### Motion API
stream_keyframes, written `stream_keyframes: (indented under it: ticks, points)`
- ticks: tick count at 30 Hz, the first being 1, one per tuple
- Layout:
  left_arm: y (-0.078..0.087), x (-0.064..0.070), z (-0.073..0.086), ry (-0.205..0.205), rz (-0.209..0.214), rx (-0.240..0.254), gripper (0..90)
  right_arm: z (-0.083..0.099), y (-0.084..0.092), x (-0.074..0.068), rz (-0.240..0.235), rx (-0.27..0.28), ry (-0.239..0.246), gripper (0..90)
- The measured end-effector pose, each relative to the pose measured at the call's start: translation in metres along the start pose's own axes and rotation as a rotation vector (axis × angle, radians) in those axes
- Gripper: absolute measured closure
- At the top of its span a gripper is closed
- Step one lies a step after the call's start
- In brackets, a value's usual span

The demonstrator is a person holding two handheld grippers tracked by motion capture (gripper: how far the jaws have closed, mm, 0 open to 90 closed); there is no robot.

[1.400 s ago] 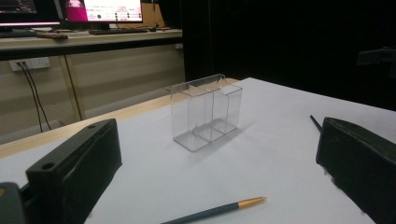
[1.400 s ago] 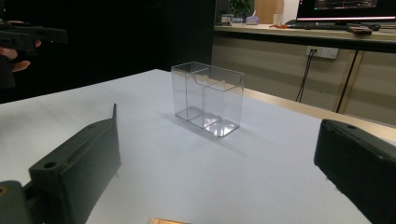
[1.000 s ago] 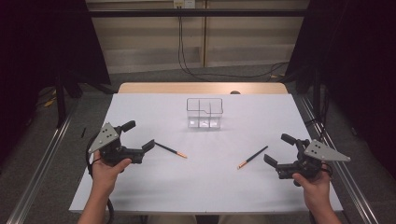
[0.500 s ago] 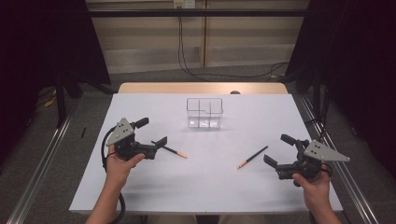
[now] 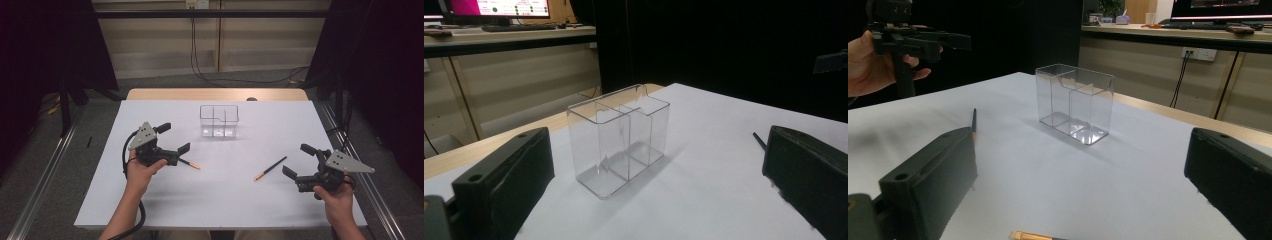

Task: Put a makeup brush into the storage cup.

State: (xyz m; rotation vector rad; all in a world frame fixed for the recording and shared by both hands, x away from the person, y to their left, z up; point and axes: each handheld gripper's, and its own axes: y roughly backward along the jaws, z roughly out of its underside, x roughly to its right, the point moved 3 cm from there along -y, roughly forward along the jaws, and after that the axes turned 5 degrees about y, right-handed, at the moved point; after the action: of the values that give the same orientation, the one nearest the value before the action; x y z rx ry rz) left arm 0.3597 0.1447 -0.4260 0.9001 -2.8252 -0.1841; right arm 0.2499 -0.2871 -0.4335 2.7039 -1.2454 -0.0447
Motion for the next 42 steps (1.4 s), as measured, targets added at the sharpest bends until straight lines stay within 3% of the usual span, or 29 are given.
stream_keyframes:
  ticks: [14,16,18,33,42]
  points:
    - [-0.016,-0.004,0.005,-0.001,0.005,-0.017,0.1,0.000,0.000,0.000,-0.003,0.006,-0.004,0.0]
    - [-0.018,-0.003,0.006,0.017,0.009,-0.013,0.1,0.000,0.000,0.000,-0.004,0.005,-0.002,0.0]
    - [-0.020,-0.004,0.006,0.001,0.011,-0.021,0.1,-0.001,0.000,0.000,-0.005,0.006,0.001,0.0]
    - [-0.037,-0.003,0.006,0.021,0.020,0.007,0.1,-0.001,0.000,0.001,-0.006,0.010,0.001,0.0]
    - [-0.039,-0.004,0.007,0.014,0.025,-0.009,0.1,-0.001,0.000,0.001,-0.006,0.012,0.003,0.0]
